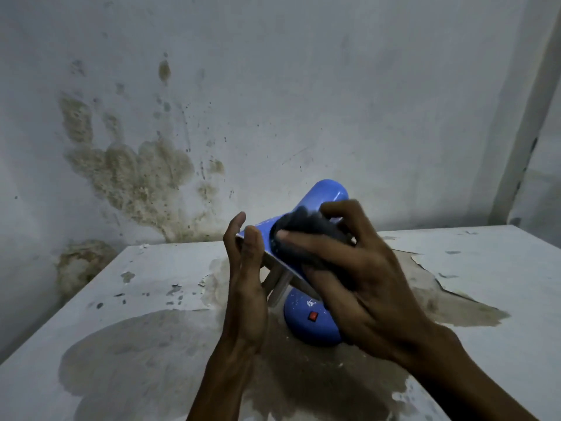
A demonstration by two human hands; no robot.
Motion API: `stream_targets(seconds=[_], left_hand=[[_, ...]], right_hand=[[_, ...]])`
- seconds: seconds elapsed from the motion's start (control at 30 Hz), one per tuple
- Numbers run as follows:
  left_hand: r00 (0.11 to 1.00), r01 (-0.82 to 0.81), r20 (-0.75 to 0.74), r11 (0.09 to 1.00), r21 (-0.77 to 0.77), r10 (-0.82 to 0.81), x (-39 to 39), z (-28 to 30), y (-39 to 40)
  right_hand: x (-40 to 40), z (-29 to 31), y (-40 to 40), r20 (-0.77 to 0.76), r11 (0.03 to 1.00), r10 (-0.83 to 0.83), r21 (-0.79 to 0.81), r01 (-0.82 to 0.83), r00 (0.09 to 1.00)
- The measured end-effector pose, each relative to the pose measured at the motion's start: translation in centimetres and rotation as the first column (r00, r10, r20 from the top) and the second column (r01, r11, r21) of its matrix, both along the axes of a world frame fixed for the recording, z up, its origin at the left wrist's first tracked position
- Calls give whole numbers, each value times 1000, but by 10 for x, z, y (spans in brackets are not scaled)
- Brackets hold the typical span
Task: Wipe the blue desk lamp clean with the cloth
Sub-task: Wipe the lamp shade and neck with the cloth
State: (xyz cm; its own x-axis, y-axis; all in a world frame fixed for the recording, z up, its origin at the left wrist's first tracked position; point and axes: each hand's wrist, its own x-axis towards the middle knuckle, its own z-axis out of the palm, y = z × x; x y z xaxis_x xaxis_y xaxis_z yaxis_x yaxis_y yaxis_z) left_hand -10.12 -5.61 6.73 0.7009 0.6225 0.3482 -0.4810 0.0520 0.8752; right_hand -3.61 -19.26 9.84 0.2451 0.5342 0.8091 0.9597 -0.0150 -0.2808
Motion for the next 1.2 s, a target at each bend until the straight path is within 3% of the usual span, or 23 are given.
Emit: stream_targets(seconds=[0.07, 0.13, 0.27, 0.37, 0.5, 0.7, 0.8, 0.9, 1.0, 1.07, 1.13, 1.2], left_hand=[[1000, -19, 3, 1000, -1, 19, 2, 2, -2], [1000, -23, 17, 1000, -14, 24, 4, 3, -3], [999, -17, 30, 997, -70, 19, 2, 0, -3], [999, -25, 27, 996, -84, 28, 0, 3, -6], [999, -46, 17, 994, -96, 48, 4, 11, -10], [997, -82, -19, 990, -119, 80, -1, 11, -9], [996, -84, -32, 993, -85, 82, 1, 12, -10], [995, -98, -35, 992, -79, 96, 2, 10, -11], [992, -117, -51, 992, -42, 115, 4, 9, -9], [990, -128, -57, 991, -27, 127, 5, 11, -8], [991, -125, -56, 992, -31, 123, 6, 12, -9], [992, -114, -51, 992, -49, 111, 6, 13, -10]], right_hand=[[5, 9, 8, -64, 992, -120, 21, 122, 991], [-1, 17, 15, -17, 984, -178, -24, 178, 984], [-14, 16, 8, 111, 993, -54, -100, 65, 992], [1, 3, 1, -61, 998, 56, 6, -55, 997], [-6, -25, 10, -312, 960, 9, 268, 79, 950], [-21, -68, -6, 61, 978, 8, 207, -21, 998], [-15, -76, -3, -154, 945, 66, 328, -12, 986], [-15, -66, 9, -493, 900, 187, 433, 53, 850], [-14, -49, 17, -605, 870, 254, 485, 96, 755], [-21, -41, 16, -514, 880, 194, 467, 83, 836], [-24, -44, 9, -281, 917, 107, 398, 15, 954], [-19, -57, 1, -92, 943, 96, 328, -61, 991]])
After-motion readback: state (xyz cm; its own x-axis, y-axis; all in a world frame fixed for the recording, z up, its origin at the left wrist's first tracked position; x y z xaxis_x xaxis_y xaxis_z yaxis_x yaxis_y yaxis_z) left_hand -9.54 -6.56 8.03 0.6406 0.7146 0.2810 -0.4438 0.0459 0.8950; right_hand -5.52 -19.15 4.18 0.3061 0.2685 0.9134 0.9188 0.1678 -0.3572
